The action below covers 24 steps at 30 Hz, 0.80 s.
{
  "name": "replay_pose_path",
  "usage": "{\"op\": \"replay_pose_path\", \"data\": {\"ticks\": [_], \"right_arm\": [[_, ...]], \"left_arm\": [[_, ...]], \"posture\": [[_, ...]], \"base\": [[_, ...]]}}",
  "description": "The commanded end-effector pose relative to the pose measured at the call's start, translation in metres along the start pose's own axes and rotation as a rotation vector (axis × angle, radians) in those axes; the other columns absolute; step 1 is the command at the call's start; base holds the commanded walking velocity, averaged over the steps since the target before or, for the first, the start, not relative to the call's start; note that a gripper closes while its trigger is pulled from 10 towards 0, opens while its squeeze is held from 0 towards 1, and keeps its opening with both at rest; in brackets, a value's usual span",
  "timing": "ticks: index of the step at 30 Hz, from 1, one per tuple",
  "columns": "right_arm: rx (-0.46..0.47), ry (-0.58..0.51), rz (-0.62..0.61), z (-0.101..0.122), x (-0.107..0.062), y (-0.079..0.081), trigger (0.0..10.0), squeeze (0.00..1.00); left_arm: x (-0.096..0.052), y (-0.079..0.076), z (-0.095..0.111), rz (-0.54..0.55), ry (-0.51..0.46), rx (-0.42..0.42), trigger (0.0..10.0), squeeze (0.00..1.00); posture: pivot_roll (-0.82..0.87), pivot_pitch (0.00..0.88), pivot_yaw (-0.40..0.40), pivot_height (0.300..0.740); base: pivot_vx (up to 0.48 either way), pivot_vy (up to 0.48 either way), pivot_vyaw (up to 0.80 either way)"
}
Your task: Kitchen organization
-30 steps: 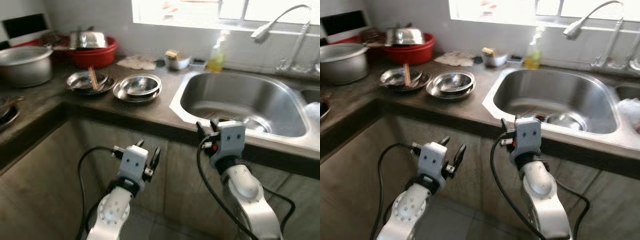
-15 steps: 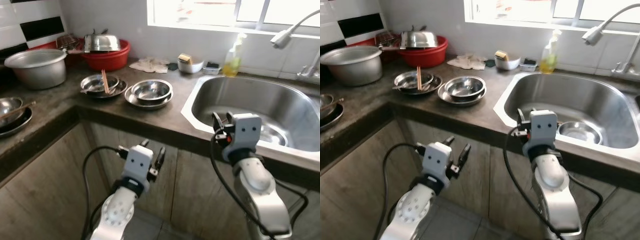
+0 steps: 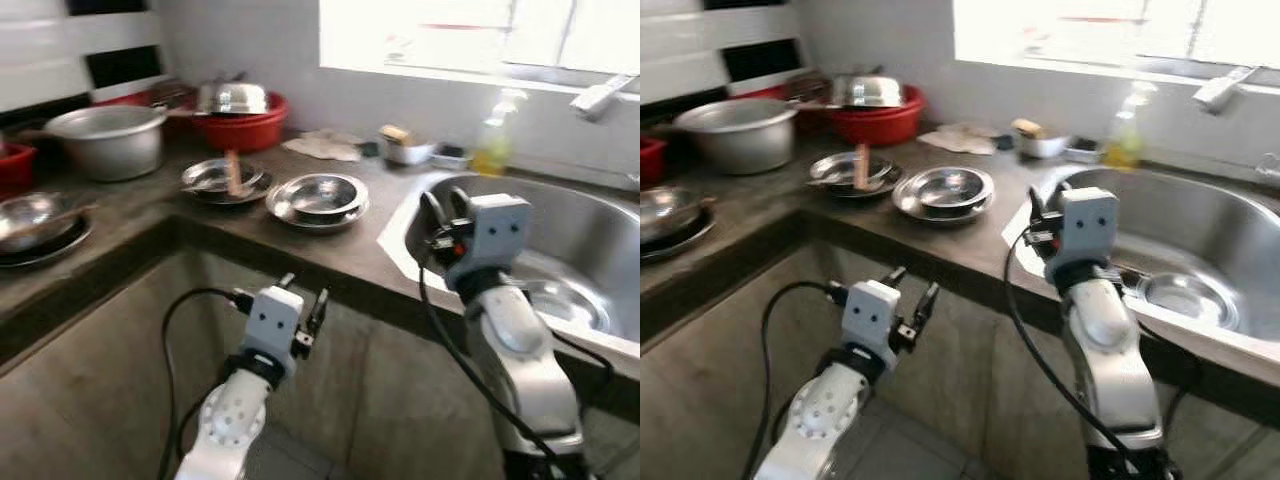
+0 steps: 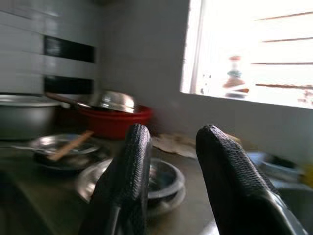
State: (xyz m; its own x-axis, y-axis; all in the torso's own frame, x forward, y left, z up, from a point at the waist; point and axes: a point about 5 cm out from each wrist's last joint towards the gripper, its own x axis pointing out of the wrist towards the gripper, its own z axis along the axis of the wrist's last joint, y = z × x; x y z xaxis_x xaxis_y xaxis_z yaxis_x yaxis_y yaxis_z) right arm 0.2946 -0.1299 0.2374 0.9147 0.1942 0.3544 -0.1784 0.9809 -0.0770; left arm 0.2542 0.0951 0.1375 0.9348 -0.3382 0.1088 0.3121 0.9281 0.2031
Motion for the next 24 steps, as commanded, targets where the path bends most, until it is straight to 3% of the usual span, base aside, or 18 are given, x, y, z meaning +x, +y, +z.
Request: {"op": "replay_pose_path", "data": {"ticks": [1, 9, 13, 15, 24], "right_arm": [[-0.020, -0.001, -0.026, 0.001, 0.001, -0.013, 10.0, 0.00], [-0.031, 0.011, 0.033, 0.001, 0.007, -0.011, 10.0, 0.00], [-0.079, 0.098, 0.178, -0.013, 0.010, 0.001, 10.0, 0.00], [-0.080, 0.120, 0.193, -0.015, 0.012, 0.001, 10.0, 0.00], [-0.073, 0.189, 0.316, -0.019, 0.030, -0.003, 10.0, 0.00]], "left_arm": [[0.003, -0.007, 0.004, -0.023, -0.013, -0.009, 10.0, 0.00], [0.003, -0.008, 0.004, -0.022, -0.011, -0.013, 10.0, 0.00], [0.002, -0.008, 0.003, -0.023, -0.009, -0.015, 10.0, 0.00], [0.002, -0.008, 0.003, -0.024, -0.007, -0.017, 10.0, 0.00], [-0.006, -0.013, -0.009, -0.035, 0.046, -0.028, 10.0, 0.00]], "posture": [[0.03, 0.000, -0.059, 0.740], [0.03, 0.000, -0.064, 0.740], [0.03, 0.000, -0.066, 0.740], [0.03, 0.000, -0.066, 0.740], [0.03, 0.000, -0.075, 0.740]], "base": [[0.285, 0.000, 0.00], [0.287, 0.000, 0.00], [0.288, 0.000, 0.00], [0.287, 0.000, 0.00], [0.000, 0.000, 0.00]]}}
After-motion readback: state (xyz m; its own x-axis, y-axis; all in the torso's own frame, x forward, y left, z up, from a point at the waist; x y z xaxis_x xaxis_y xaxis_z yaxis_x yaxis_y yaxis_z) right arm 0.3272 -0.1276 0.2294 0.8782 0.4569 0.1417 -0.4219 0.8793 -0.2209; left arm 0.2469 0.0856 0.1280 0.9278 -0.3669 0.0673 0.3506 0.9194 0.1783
